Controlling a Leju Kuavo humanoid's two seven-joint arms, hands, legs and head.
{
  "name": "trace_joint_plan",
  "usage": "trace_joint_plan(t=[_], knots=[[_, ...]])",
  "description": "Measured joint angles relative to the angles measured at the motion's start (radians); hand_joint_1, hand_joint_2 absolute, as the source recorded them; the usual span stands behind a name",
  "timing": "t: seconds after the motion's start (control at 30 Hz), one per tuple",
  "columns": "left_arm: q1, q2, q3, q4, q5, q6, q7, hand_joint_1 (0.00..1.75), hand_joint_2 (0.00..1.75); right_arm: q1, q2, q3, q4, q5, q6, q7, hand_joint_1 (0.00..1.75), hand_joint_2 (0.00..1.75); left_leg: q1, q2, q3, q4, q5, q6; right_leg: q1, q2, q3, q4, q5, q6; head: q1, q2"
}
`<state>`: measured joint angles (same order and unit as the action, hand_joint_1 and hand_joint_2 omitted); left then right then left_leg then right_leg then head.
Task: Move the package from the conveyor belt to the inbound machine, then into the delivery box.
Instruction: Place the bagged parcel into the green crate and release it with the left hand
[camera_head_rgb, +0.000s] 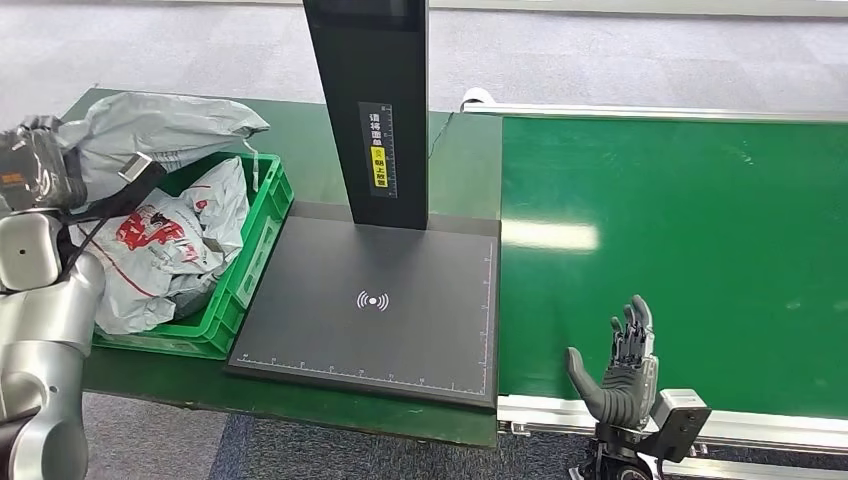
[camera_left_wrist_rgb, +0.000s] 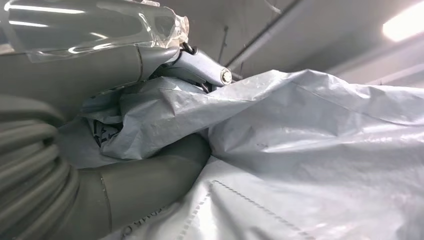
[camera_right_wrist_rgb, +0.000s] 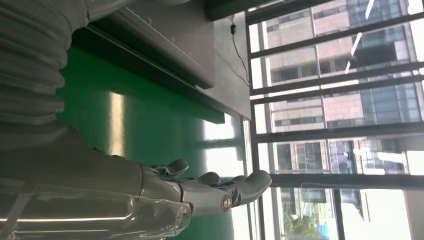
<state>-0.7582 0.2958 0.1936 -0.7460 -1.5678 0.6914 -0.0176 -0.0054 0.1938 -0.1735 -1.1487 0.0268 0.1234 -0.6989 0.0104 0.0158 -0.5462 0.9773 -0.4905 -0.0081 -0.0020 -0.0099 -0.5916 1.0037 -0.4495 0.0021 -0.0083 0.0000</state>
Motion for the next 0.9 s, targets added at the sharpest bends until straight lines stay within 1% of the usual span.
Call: trace_joint_plan(t=[0.07, 0.13, 0.2, 0.3, 0.33, 0.37, 0.47, 0.57, 0.63, 0.7, 0.8, 0.9], knots=[[0.010, 0.007, -0.024, 0.040, -0.001, 0.000, 0.039, 1.75, 1.75, 0.005, 0.001, -0.003, -0.004, 0.030, 0.024, 0.000, 0.00, 1.75, 0.000, 0.000, 0.000, 0.000, 0.000, 0.000, 0.000, 0.000, 0.000, 0.000, 0.000, 0.000, 0.000, 0.000], [0.020, 0.011, -0.044, 0.076, -0.001, 0.000, 0.054, 1.75, 1.75, 0.010, 0.004, -0.013, -0.010, 0.057, 0.046, 0.000, 0.00, 1.75, 0.000, 0.000, 0.000, 0.000, 0.000, 0.000, 0.000, 0.000, 0.000, 0.000, 0.000, 0.000, 0.000, 0.000], [0.036, 0.010, -0.056, 0.100, 0.010, 0.001, 0.037, 1.75, 1.75, 0.017, 0.009, -0.025, -0.018, 0.070, 0.056, 0.000, 0.00, 1.75, 0.000, 0.000, 0.000, 0.000, 0.000, 0.000, 0.000, 0.000, 0.000, 0.000, 0.000, 0.000, -0.001, 0.000], [0.065, -0.001, -0.058, 0.115, 0.040, 0.002, -0.016, 1.74, 1.75, 0.027, 0.015, -0.044, -0.031, 0.081, 0.063, 0.000, 0.00, 1.75, 0.000, 0.000, 0.000, 0.000, 0.000, 0.000, 0.000, 0.000, 0.000, 0.000, 0.000, 0.000, 0.000, 0.000], [0.074, -0.006, -0.057, 0.116, 0.051, 0.002, -0.039, 1.73, 1.75, 0.031, 0.018, -0.050, -0.035, 0.083, 0.064, 0.000, 0.00, 1.75, 0.000, 0.000, 0.000, 0.000, 0.000, 0.000, 0.000, 0.000, 0.000, 0.000, 0.000, 0.000, 0.000, 0.000], [0.084, -0.013, -0.055, 0.117, 0.065, 0.003, -0.068, 1.67, 1.75, 0.034, 0.021, -0.056, -0.040, 0.086, 0.065, 0.000, 0.00, 1.75, 0.000, 0.000, 0.000, 0.000, 0.000, 0.000, 0.000, 0.000, 0.000, 0.000, 0.000, 0.000, 0.000, 0.000], [0.120, -0.047, -0.033, 0.110, 0.135, 0.004, -0.201, 1.48, 1.75, 0.046, 0.030, -0.076, -0.056, 0.095, 0.067, 0.000, 0.00, 1.75, 0.000, 0.000, 0.000, 0.000, 0.000, 0.000, -0.001, 0.000, 0.000, 0.000, 0.000, 0.000, 0.000, 0.000], [0.162, -0.093, -0.003, 0.084, 0.234, 0.005, -0.358, 1.47, 1.75, 0.060, 0.040, -0.099, -0.074, 0.103, 0.071, 0.000, 0.00, 1.75, -0.001, -0.002, 0.001, 0.000, 0.000, 0.000, -0.001, -0.001, 0.001, 0.000, 0.000, 0.000, 0.000, 0.000], [0.203, -0.126, 0.004, 0.036, 0.306, -0.002, -0.434, 1.47, 1.75, 0.070, 0.046, -0.116, -0.087, 0.111, 0.076, 0.000, 0.00, 1.75, -0.001, -0.002, 0.001, 0.000, 0.000, 0.000, -0.001, -0.001, 0.001, 0.000, 0.000, 0.000, 0.000, 0.000], [0.260, -0.156, -0.003, -0.053, 0.365, -0.028, -0.467, 1.52, 1.75, 0.078, 0.053, -0.132, -0.097, 0.118, 0.081, 0.000, 0.00, 1.75, -0.001, -0.002, 0.001, 0.000, 0.000, 0.000, -0.001, -0.001, 0.001, 0.000, 0.000, 0.000, 0.000, 0.000], [0.361, -0.191, -0.037, -0.230, 0.420, -0.079, -0.472, 1.56, 1.75, 0.083, 0.061, -0.150, -0.106, 0.123, 0.083, 0.000, 0.00, 1.75, -0.001, -0.002, 0.001, 0.000, -0.001, 0.000, -0.001, -0.001, 0.001, -0.001, 0.000, 0.000, 0.000, 0.000], [0.467, -0.215, -0.093, -0.417, 0.465, -0.117, -0.477, 1.55, 1.75, 0.087, 0.067, -0.161, -0.110, 0.124, 0.081, 0.000, 0.00, 1.75, -0.001, -0.001, 0.001, 0.000, -0.001, 0.000, -0.001, 0.000, 0.001, -0.001, 0.000, 0.000, 0.000, 0.000]])
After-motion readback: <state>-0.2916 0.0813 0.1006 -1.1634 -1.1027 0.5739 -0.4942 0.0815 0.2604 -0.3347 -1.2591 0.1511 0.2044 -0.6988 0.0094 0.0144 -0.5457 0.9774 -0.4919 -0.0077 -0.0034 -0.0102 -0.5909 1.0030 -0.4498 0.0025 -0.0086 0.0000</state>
